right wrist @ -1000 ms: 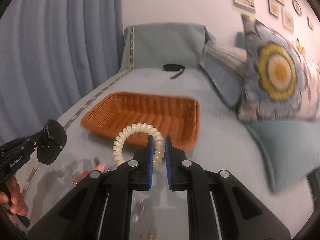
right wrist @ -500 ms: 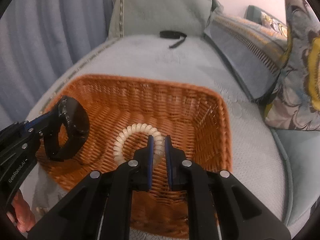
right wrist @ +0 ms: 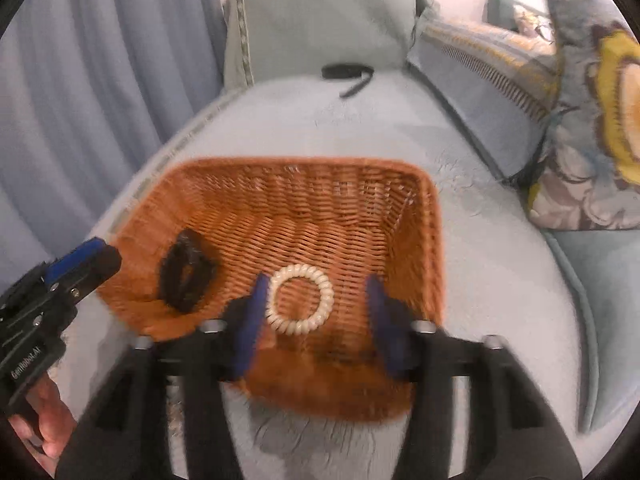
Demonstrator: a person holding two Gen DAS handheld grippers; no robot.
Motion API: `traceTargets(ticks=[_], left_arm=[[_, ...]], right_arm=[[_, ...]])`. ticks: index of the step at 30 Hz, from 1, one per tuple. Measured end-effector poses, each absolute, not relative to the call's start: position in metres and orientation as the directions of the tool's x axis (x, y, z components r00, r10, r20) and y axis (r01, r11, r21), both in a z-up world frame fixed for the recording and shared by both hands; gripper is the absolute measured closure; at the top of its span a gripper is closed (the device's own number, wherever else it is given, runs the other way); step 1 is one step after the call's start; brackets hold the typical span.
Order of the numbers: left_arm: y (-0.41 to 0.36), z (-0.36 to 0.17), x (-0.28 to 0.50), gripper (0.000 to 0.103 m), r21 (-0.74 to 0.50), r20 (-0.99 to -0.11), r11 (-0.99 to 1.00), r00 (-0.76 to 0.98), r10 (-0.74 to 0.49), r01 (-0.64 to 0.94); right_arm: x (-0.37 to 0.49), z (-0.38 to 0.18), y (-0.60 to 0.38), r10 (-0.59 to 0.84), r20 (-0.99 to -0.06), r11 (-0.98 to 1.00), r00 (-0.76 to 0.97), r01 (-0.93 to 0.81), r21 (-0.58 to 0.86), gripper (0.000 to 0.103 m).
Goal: Organize jewelry
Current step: 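Carry both items into the wicker basket and open both grippers, then grasp the purple coil with the left gripper while the right grasps the gold pendant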
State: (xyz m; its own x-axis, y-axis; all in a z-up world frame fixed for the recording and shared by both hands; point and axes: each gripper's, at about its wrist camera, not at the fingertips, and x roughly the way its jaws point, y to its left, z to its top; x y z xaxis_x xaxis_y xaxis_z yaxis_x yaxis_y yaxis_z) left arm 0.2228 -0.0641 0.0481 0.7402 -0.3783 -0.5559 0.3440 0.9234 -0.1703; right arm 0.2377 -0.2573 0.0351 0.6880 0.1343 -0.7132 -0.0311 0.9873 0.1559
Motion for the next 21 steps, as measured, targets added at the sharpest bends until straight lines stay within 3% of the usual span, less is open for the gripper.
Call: traceTargets(ticks=[10, 17, 21], left_arm=[[-0.020, 0.086, 0.095, 0.058, -0.235, -0.448, 0.892, 0.772, -0.451, 0.385], [-0.010, 0.051, 0.029, 0.058, -0.275, -0.477, 0.877, 0.737, -0.480, 0.393], [-0.008, 0.020, 0.009, 0.058, -0.313, -0.516, 0.864, 0.693, -0.504, 0.395]], right_arm=[[0.107, 0.082, -0.259, 0.180, -0.592, 0.980, 0.786, -0.094, 0.174, 0.048], [0.036, 0.051, -0.256, 0.166, -0.579, 0.983, 0.798, -0.085, 0.165, 0.048], [0.017, 0.021, -0.259, 0.171, -0.616, 0.980, 0.769, -0.071, 0.184, 0.049]])
